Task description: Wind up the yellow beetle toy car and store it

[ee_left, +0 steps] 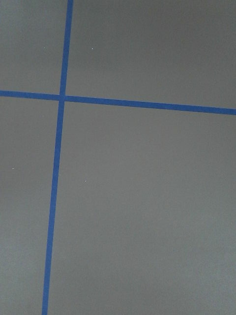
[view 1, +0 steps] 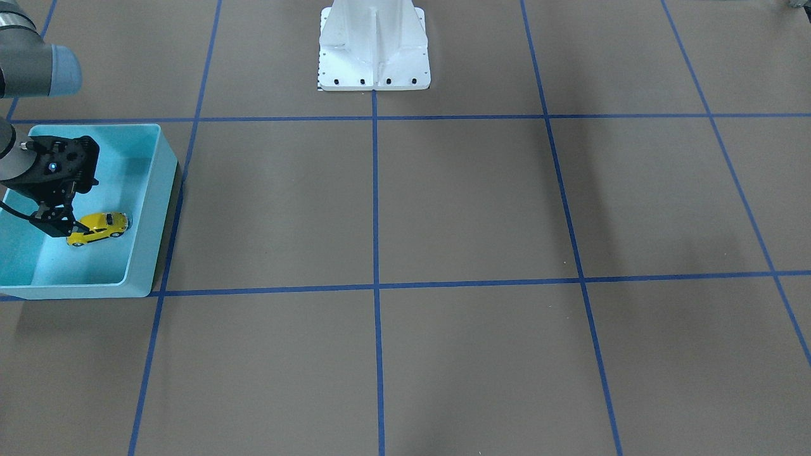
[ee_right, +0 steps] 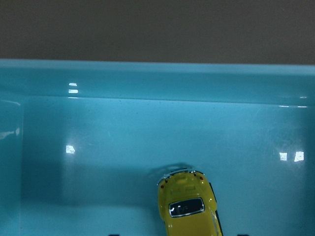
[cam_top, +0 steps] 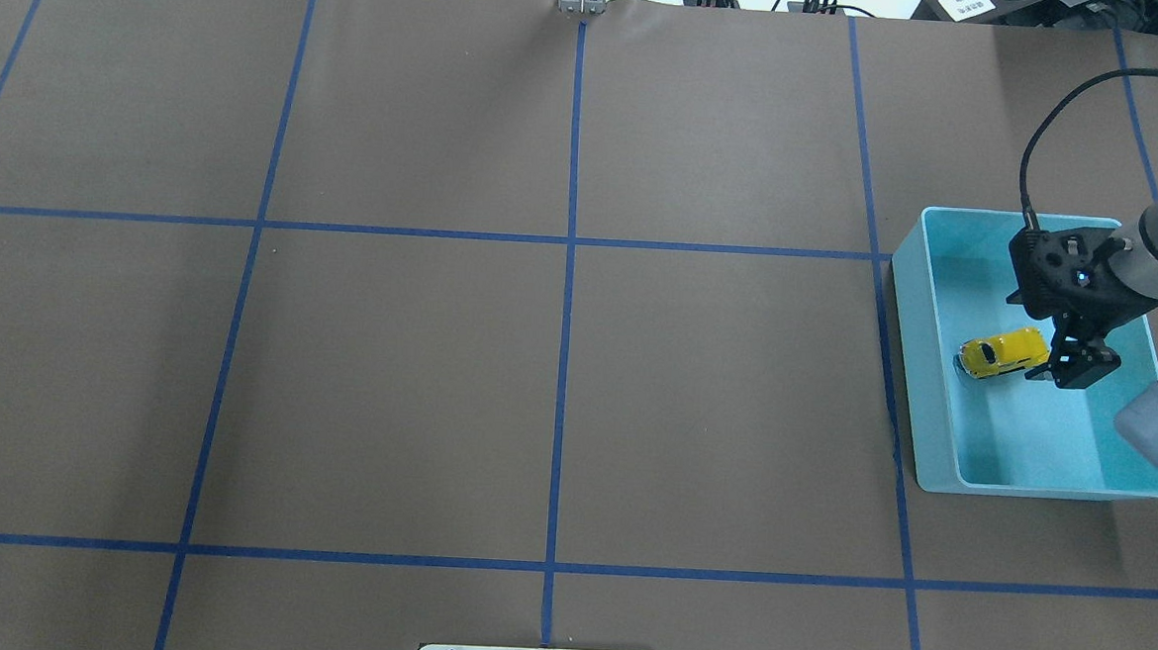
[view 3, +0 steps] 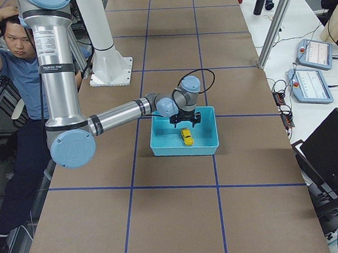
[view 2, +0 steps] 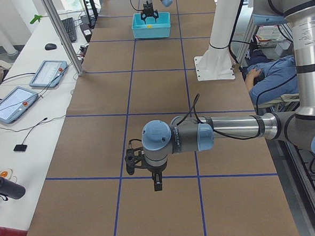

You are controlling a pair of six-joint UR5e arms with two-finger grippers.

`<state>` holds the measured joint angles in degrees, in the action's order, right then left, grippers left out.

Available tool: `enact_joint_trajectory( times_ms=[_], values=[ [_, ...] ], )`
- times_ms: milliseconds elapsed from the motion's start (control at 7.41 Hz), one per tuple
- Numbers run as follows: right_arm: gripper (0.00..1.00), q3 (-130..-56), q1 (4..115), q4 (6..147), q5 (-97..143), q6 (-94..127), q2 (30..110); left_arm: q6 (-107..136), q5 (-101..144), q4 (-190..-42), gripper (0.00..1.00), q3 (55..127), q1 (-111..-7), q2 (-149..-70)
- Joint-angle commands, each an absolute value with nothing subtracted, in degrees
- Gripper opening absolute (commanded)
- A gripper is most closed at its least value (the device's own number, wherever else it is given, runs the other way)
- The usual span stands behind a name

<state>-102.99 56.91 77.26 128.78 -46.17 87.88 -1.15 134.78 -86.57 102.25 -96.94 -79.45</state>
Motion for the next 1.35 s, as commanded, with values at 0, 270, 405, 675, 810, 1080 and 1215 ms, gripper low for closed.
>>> enact_joint_trajectory(
  times_ms=[0, 270, 405, 675, 810, 1080, 1215],
  values=[
    [1.00, -109.40, 62.54, 77.26, 129.29, -28.24, 89.73, -1.14, 134.82, -86.57, 1.00, 102.22, -96.94, -79.45],
    [1.00, -108.82, 69.49, 77.87, 130.60, -13.69, 86.24, -1.14, 134.82, -86.57, 1.00, 102.30, -96.94, -79.45],
    [1.00, -107.68, 73.18, 77.96, 130.26, -4.23, 85.35, -1.14, 134.82, -86.57, 1.00, 102.30, -96.94, -79.45],
    [1.00, -104.70, 80.73, 80.05, 130.95, 8.59, 87.17, -1.14, 134.82, -86.57, 1.00, 102.48, -96.94, -79.45],
    [1.00, -102.42, 84.08, 82.24, 131.13, 8.79, 89.71, -1.14, 134.82, -86.57, 1.00, 102.65, -96.94, -79.45],
    [1.00, -92.58, 90.51, 82.09, 133.05, 8.44, 91.75, -1.14, 134.82, -86.57, 1.00, 102.57, -96.94, -79.45],
    [1.00, -91.50, 90.61, 82.09, 133.24, 8.61, 92.98, -1.14, 134.82, -86.57, 1.00, 102.57, -96.94, -79.45]
  ],
)
